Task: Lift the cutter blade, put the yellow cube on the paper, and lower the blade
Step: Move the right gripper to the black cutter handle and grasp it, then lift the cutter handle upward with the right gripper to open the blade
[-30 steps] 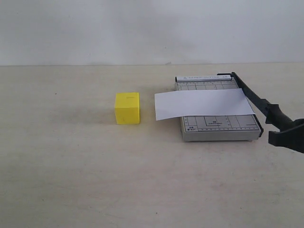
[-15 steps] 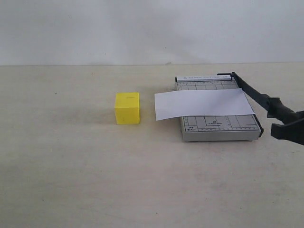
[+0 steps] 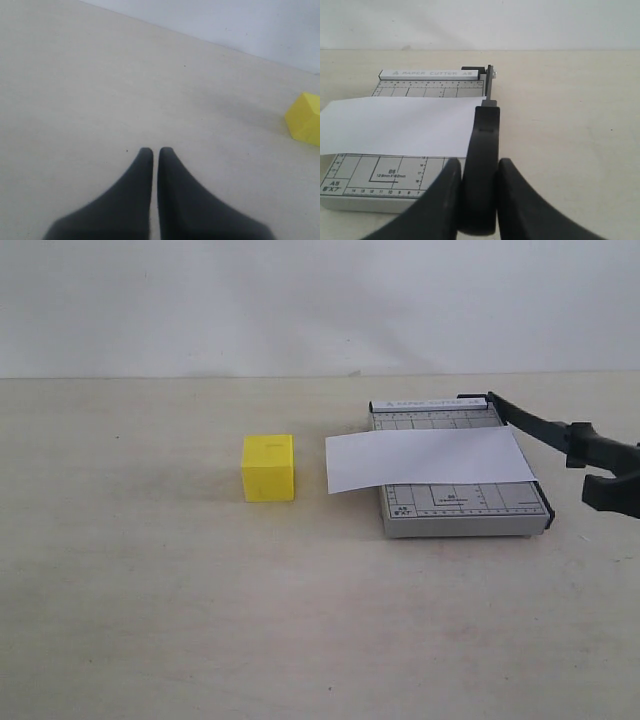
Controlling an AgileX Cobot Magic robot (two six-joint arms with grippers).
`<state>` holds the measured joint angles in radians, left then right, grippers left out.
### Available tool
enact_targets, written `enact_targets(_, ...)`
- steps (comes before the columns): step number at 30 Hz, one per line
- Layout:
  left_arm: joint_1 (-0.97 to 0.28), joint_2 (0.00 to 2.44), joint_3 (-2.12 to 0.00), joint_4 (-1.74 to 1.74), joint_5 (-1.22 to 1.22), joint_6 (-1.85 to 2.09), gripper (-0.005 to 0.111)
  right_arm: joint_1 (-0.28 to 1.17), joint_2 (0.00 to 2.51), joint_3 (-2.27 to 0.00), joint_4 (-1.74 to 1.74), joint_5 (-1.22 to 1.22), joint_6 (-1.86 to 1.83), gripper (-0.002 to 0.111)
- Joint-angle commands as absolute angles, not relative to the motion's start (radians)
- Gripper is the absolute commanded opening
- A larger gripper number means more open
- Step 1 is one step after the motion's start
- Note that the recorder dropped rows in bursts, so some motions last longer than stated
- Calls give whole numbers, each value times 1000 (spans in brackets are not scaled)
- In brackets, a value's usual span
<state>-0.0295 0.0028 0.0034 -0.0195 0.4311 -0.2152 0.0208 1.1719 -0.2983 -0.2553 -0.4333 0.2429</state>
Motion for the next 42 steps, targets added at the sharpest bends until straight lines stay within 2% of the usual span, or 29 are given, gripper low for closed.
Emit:
enact_targets(1, -33, 0, 0, -18, 419, -217, 4, 12, 1134, -302, -277, -564, 226, 0)
enact_targets(21, -33, 0, 0, -18, 419, -217, 4, 12, 1134, -302, -277, -713, 172, 0)
enact_targets(31, -33, 0, 0, -18, 419, -217, 4, 12, 1134, -302, -273, -699, 172, 1)
enact_targets(34, -33, 0, 0, -18, 419, -217, 4, 12, 1134, -302, -273, -684, 172, 14)
enact_targets(37, -33, 0, 0, -18, 419, -217, 4, 12, 1134, -302, -273, -684, 172, 35)
enact_targets(39, -33, 0, 0, -18, 419, -217, 4, 12, 1134, -302, -273, -683, 172, 44)
enact_targets(42, -33, 0, 0, -18, 419, -217, 4, 12, 1134, -302, -273, -683, 172, 50)
